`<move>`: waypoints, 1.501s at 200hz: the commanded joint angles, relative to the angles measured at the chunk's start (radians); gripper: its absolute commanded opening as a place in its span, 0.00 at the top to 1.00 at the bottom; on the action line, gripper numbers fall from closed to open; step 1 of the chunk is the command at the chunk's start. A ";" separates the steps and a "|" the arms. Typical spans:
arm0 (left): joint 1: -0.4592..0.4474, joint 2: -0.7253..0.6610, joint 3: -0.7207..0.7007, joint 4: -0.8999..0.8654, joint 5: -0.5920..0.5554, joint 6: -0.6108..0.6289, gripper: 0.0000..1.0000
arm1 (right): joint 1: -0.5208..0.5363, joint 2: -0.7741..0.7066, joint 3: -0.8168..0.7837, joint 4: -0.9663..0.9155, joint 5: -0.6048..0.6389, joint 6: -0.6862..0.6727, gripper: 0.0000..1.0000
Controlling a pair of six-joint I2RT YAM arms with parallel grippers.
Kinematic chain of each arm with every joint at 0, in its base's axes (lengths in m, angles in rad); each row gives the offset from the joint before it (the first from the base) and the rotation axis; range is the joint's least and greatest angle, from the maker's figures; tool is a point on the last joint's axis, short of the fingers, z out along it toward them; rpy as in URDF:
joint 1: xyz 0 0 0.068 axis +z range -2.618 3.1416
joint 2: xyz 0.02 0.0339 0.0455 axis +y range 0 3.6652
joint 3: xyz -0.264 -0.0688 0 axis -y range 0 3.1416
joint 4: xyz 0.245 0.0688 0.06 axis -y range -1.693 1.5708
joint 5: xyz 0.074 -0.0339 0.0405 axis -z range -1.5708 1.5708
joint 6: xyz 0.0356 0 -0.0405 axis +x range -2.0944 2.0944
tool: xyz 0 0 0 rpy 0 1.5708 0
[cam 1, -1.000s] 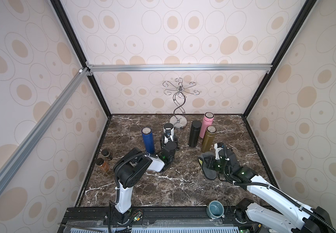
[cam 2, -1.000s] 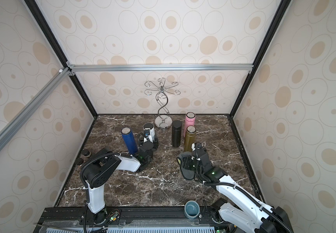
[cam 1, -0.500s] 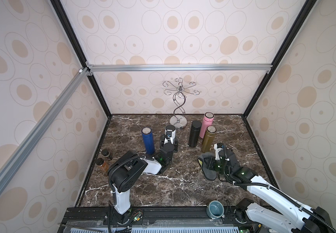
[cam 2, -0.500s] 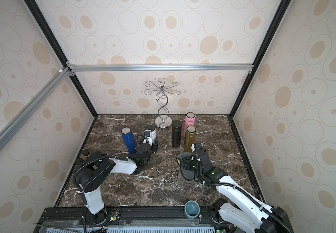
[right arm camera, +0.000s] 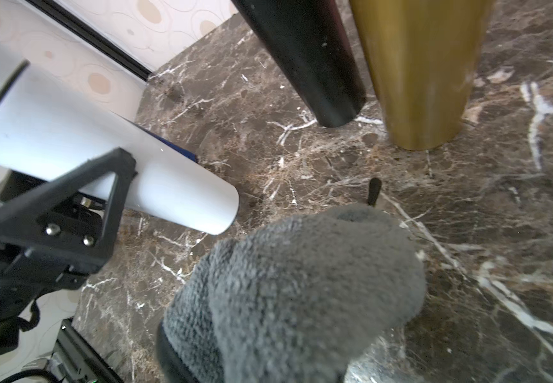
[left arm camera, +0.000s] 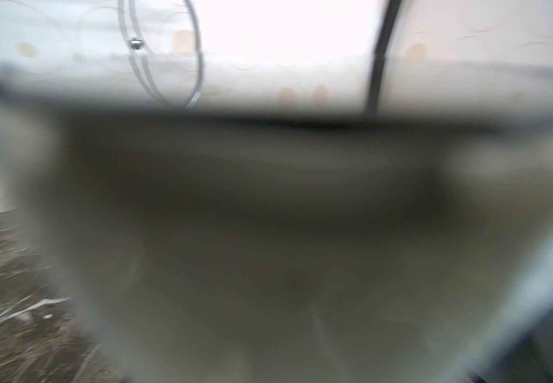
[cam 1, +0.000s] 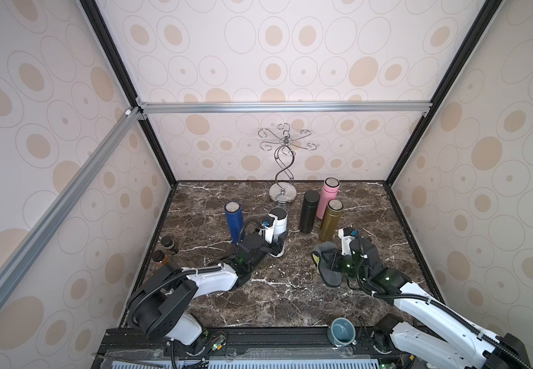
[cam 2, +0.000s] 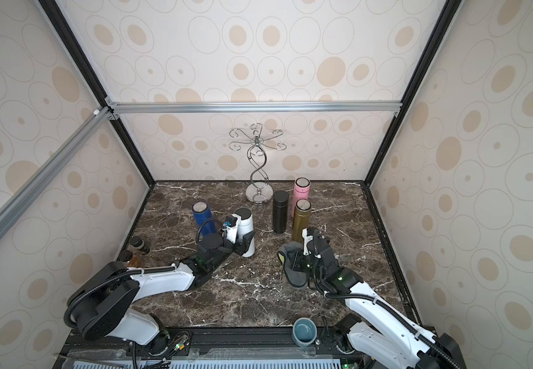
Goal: Wipe the surface of the thermos
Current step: Pick up the thermos from the center of the board, then wipe the dirt from the surface of the thermos.
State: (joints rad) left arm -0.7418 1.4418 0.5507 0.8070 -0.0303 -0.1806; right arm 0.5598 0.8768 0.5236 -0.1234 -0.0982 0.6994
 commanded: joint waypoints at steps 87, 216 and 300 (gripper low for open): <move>0.048 -0.285 -0.232 0.076 0.376 -0.014 1.00 | -0.005 0.123 0.075 0.334 -0.340 -0.006 1.00; 0.053 -0.146 -0.311 0.299 0.312 -0.021 1.00 | 0.138 0.387 0.145 0.628 -0.391 0.093 1.00; 0.053 -0.138 -0.324 0.338 0.301 -0.040 1.00 | 0.156 0.397 -0.021 0.710 -0.302 0.185 1.00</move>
State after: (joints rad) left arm -0.6964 1.3128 0.2165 1.0416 0.2855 -0.2131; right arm 0.7017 1.2648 0.5522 0.6155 -0.4351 0.8387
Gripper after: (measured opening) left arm 0.659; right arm 0.095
